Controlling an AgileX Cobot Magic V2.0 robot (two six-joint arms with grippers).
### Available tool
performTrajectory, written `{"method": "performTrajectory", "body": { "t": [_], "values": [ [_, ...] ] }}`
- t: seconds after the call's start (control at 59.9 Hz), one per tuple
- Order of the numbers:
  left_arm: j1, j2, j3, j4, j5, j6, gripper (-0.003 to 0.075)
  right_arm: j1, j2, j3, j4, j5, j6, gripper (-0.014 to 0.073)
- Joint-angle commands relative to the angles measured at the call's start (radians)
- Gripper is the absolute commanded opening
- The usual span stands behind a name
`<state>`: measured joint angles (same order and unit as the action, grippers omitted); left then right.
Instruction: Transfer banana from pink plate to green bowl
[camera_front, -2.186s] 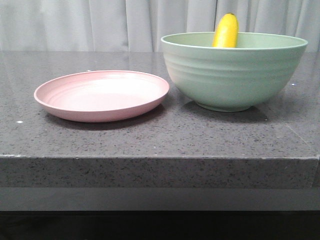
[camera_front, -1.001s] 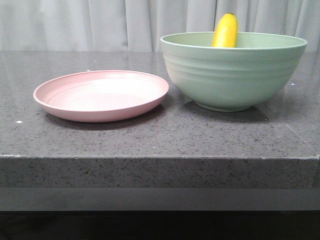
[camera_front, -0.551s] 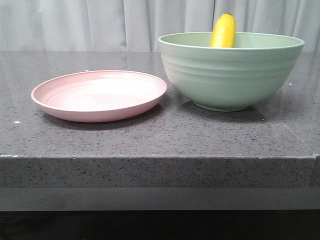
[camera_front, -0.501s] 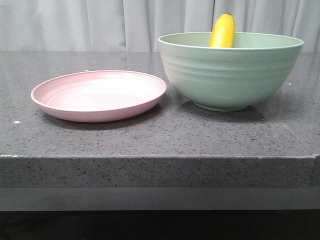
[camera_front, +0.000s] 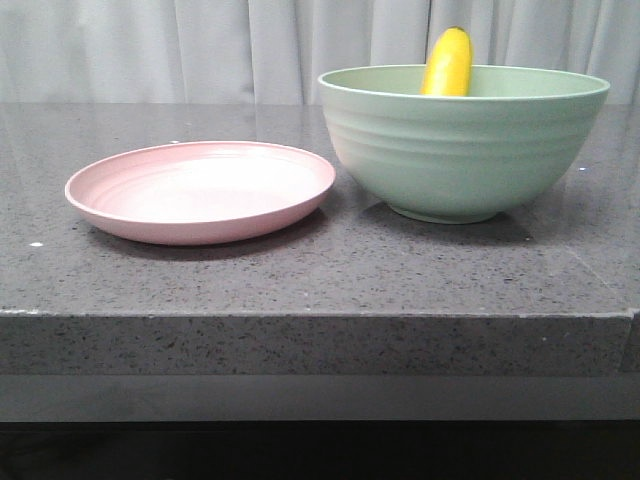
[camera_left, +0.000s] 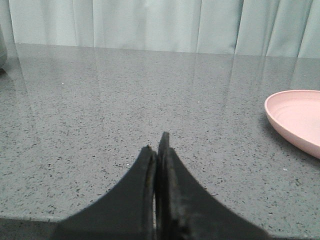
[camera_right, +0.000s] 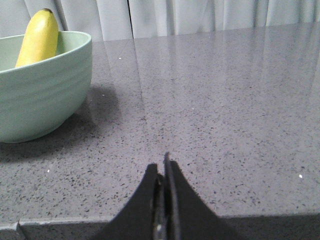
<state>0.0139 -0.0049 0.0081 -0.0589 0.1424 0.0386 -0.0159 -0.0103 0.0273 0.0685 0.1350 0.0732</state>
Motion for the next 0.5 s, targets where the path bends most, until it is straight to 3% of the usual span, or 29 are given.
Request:
{"method": "performTrajectory", "body": {
  "t": [0.0,0.484],
  "values": [
    [0.003,-0.018,0.002,-0.007,-0.084,0.0,-0.002,-0.004,-0.023,0.001,-0.015,-0.092,-0.026,-0.0069],
    [0.003,-0.018,0.002,-0.007,-0.084,0.0,-0.002,-0.004,-0.023,0.0,0.03,-0.091,-0.054,-0.0069]
  ]
}}
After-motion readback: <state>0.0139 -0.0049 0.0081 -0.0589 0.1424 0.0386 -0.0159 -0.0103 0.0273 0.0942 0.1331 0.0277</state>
